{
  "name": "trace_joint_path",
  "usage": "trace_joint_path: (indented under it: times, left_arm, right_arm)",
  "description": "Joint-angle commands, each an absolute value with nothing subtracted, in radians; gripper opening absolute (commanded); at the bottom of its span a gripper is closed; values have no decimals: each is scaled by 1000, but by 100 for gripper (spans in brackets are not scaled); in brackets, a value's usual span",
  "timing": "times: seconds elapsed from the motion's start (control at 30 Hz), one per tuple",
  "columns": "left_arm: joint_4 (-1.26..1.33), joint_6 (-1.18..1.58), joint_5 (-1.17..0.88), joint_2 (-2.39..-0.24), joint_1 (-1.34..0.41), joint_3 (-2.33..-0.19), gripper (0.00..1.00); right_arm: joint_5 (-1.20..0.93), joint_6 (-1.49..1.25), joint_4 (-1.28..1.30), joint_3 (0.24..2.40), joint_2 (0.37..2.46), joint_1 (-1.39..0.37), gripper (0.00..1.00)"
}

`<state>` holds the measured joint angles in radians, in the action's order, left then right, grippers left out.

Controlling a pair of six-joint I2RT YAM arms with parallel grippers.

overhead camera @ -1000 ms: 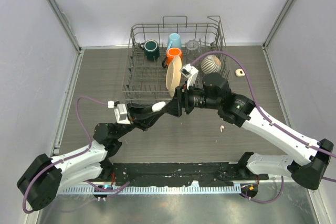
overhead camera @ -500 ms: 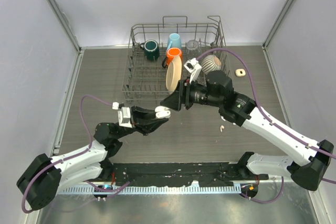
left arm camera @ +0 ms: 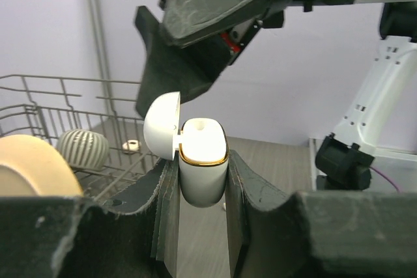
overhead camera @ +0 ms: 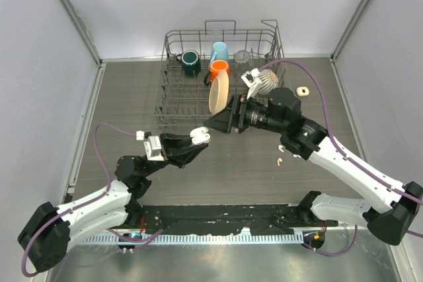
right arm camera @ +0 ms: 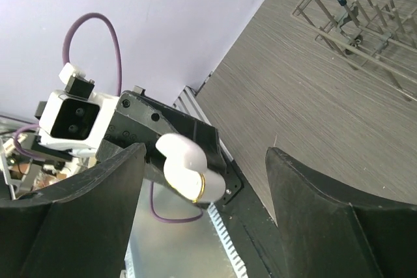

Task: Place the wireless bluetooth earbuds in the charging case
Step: Open the charging case.

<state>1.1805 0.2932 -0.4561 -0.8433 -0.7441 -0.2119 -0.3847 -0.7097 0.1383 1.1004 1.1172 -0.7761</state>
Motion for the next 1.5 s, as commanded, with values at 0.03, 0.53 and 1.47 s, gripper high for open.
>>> trace_joint_path:
  times: [0.03,0.53,1.47]
  left_arm:
    - [1106,172,-348,-778,-746,-247,0]
    - [1078,132,-373,-796,-746,-291,0]
    - [1091,158,-330,-825,-746,-293,15]
  right_arm:
    - [-419,-827,72,1054,1039,-750,80]
    - [-563,-1029,-167,928,1123,-750,75]
    - [-646,-1062,-345,879,1151,-753,8]
